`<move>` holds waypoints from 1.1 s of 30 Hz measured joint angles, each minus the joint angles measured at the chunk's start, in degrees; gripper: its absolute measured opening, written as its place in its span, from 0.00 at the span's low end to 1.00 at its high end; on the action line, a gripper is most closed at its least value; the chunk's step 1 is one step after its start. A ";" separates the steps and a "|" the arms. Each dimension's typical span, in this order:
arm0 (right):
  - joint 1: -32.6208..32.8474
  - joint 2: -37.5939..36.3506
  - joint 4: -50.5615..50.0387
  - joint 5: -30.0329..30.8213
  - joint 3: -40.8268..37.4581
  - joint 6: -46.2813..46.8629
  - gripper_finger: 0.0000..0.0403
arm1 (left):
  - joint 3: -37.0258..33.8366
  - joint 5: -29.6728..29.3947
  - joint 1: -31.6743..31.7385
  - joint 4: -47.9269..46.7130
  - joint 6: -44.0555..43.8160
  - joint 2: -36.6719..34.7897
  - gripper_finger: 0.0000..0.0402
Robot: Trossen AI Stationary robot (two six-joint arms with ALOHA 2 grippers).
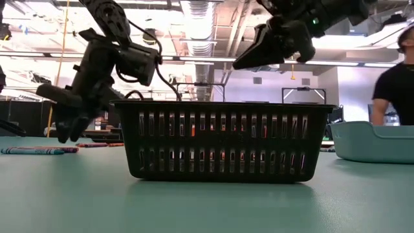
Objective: Sort crayons
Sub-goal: Put the orange crayon into the orange bin
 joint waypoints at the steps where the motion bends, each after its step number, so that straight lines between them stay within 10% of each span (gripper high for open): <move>1: -0.10 0.00 1.20 0.01 -0.82 0.00 0.18 | 0.00 0.08 0.05 0.15 0.02 0.21 0.40; 21: -0.63 0.00 3.81 0.06 -2.07 0.00 0.18 | -4.76 1.38 0.18 6.57 -0.72 0.09 0.39; 33: -0.63 0.00 3.69 0.14 -2.07 0.02 0.18 | -4.87 2.12 0.14 7.60 -0.70 0.18 0.08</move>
